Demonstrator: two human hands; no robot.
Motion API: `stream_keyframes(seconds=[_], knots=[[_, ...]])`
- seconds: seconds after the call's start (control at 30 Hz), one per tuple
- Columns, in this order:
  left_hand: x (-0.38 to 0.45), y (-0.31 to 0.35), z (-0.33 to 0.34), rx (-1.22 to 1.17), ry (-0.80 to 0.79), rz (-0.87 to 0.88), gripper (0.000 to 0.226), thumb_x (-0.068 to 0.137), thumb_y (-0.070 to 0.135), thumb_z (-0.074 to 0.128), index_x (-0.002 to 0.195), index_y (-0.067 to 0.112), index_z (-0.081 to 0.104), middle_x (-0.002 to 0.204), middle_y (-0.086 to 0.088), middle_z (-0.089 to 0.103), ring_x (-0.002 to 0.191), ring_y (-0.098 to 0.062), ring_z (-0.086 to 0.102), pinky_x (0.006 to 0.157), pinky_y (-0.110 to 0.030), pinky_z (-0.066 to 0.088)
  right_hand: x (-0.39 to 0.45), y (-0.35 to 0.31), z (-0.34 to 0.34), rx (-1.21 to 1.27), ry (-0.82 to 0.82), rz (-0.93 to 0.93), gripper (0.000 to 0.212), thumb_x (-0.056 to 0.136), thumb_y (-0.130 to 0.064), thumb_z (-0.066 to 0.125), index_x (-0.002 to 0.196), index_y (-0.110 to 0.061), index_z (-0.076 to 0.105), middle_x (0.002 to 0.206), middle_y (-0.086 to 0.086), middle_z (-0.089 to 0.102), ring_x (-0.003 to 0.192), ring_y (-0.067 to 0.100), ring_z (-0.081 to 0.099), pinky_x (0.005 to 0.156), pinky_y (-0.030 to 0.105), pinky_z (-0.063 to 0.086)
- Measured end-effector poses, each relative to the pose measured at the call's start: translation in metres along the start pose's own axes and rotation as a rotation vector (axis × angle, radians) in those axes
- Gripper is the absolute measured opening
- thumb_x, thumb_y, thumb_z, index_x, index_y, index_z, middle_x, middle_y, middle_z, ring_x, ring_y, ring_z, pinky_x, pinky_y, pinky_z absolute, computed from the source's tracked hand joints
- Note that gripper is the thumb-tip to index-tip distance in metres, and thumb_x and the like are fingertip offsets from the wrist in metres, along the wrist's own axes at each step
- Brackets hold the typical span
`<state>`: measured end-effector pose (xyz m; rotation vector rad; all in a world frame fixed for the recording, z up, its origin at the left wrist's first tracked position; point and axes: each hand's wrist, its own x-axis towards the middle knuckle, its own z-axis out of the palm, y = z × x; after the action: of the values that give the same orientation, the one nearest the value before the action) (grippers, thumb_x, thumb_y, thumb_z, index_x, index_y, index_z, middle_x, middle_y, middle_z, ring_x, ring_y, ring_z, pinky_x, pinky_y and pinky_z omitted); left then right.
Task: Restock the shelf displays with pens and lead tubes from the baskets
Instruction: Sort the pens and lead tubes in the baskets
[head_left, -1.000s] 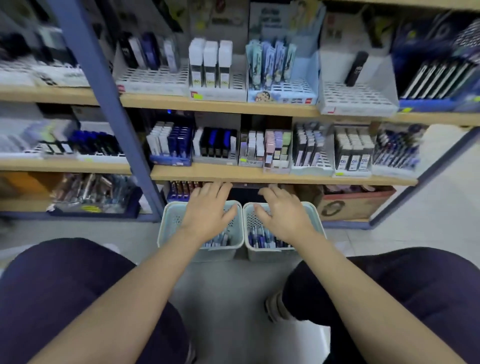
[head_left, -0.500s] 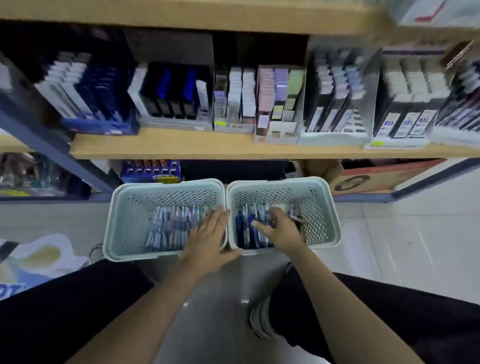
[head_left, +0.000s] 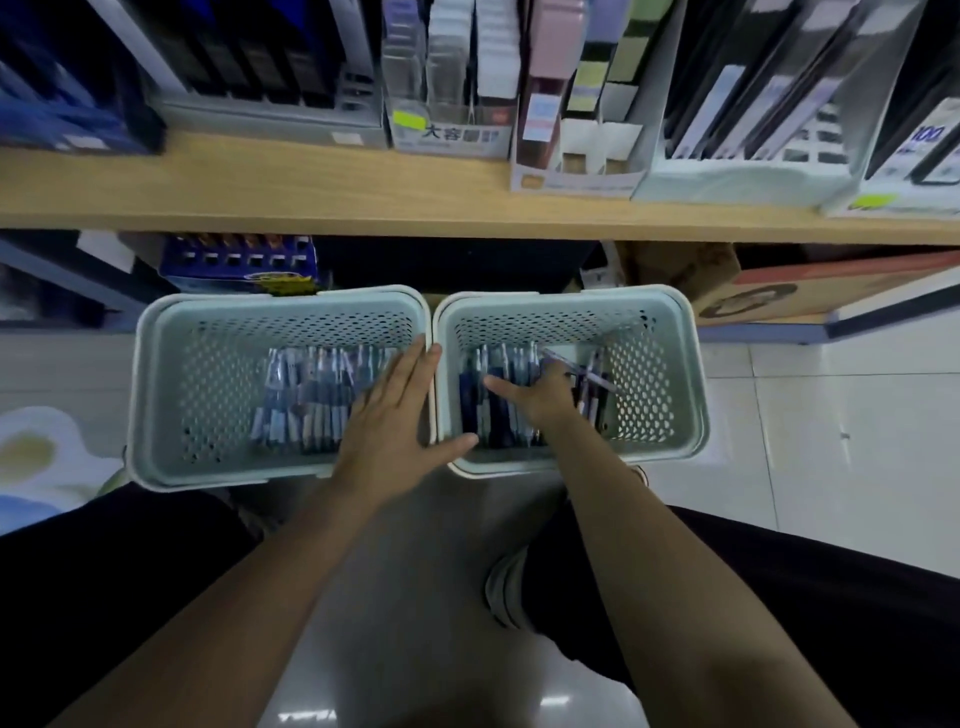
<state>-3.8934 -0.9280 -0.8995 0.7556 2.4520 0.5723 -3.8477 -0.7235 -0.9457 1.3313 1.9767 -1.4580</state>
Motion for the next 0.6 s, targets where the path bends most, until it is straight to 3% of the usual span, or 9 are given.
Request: stream_keyframes(seconds=[0.13, 0.23, 0.33, 0.4, 0.47, 0.53, 0.6], knots=[[0.001, -0.008, 0.002, -0.026, -0.014, 0.025, 0.106, 0.078, 0.081, 0.052, 0.158, 0.042, -0.006, 0.164, 0.025, -0.016, 0.155, -0.012, 0.002, 0.119, -0.057, 0.018, 0.01, 0.0, 0.007, -0.014, -0.11, 0.041, 0.078, 0.082, -0.04, 0.081, 0.139, 0.003, 0.049, 0.138, 0.015, 0.056, 0.13, 0.032, 0.053, 0.089, 0.028, 0.042], [0.0, -0.01, 0.002, -0.038, -0.016, 0.04, 0.105, 0.08, 0.075, 0.057, 0.158, 0.043, -0.006, 0.162, 0.028, -0.018, 0.154, -0.011, 0.0, 0.12, -0.056, 0.016, 0.016, 0.002, 0.009, -0.046, -0.115, 0.049, 0.063, 0.086, -0.033, 0.079, 0.133, 0.003, 0.056, 0.134, 0.017, 0.06, 0.128, 0.031, 0.055, 0.089, 0.026, 0.04], [0.0, -0.01, 0.002, -0.041, -0.022, 0.031, 0.105, 0.082, 0.072, 0.059, 0.158, 0.043, -0.006, 0.161, 0.029, -0.021, 0.153, -0.01, -0.002, 0.12, -0.051, 0.01, 0.027, 0.005, 0.013, -0.104, -0.116, 0.052, 0.031, 0.083, -0.029, 0.081, 0.1, -0.01, 0.064, 0.096, 0.008, 0.066, 0.107, 0.03, 0.063, 0.079, 0.026, 0.042], [0.001, -0.011, 0.003, -0.043, -0.021, 0.035, 0.104, 0.082, 0.072, 0.059, 0.158, 0.042, -0.006, 0.161, 0.028, -0.021, 0.154, -0.012, -0.003, 0.119, -0.05, 0.008, 0.035, 0.007, 0.015, -0.187, -0.117, 0.057, 0.034, 0.082, -0.028, 0.083, 0.092, -0.009, 0.056, 0.076, -0.001, 0.055, 0.09, 0.024, 0.06, 0.065, 0.024, 0.044], [0.001, -0.013, 0.004, -0.041, -0.025, 0.038, 0.103, 0.082, 0.073, 0.056, 0.158, 0.042, -0.007, 0.161, 0.028, -0.022, 0.155, -0.013, -0.003, 0.119, -0.051, 0.007, 0.037, 0.007, 0.016, -0.3, -0.103, 0.065, 0.038, 0.083, -0.03, 0.081, 0.096, -0.007, 0.053, 0.07, -0.002, 0.048, 0.081, 0.021, 0.056, 0.051, 0.02, 0.035], [0.001, -0.014, 0.004, -0.04, -0.028, 0.039, 0.103, 0.082, 0.074, 0.055, 0.158, 0.043, -0.008, 0.161, 0.028, -0.023, 0.155, -0.014, -0.003, 0.119, -0.051, 0.006, 0.04, 0.007, 0.014, -0.364, -0.098, 0.073, 0.037, 0.085, -0.034, 0.079, 0.094, -0.007, 0.056, 0.067, -0.002, 0.049, 0.067, 0.015, 0.054, 0.048, 0.017, 0.033], [0.001, -0.014, 0.005, -0.041, -0.03, 0.037, 0.103, 0.082, 0.075, 0.054, 0.157, 0.044, -0.009, 0.161, 0.028, -0.024, 0.155, -0.015, -0.002, 0.119, -0.053, 0.007, 0.041, 0.006, 0.013, -0.444, -0.116, 0.071, 0.035, 0.088, -0.039, 0.075, 0.091, -0.007, 0.06, 0.066, 0.0, 0.051, 0.066, 0.015, 0.055, 0.056, 0.021, 0.045]])
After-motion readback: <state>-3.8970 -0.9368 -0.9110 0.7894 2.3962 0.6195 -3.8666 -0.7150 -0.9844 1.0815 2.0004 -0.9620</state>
